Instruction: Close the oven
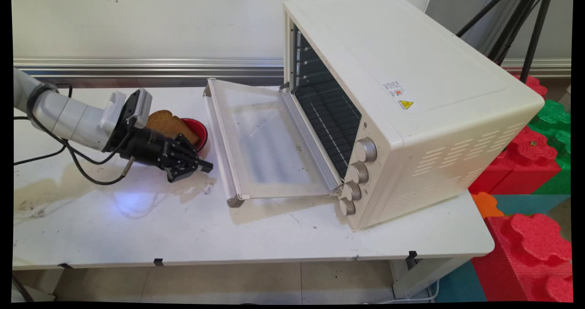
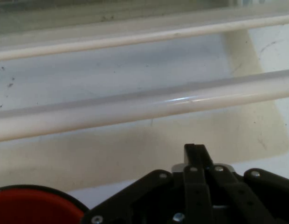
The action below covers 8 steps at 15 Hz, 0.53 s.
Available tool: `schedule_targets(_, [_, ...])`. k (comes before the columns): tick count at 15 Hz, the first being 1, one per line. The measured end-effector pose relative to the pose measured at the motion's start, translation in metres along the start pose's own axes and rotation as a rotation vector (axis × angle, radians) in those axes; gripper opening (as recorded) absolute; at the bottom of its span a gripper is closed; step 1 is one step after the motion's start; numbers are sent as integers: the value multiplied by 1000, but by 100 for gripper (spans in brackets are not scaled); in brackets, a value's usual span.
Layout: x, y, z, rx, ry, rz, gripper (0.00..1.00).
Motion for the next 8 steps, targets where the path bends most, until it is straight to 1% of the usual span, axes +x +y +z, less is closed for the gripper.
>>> schedule_targets(8, [2,-1,7,1,5,1,0])
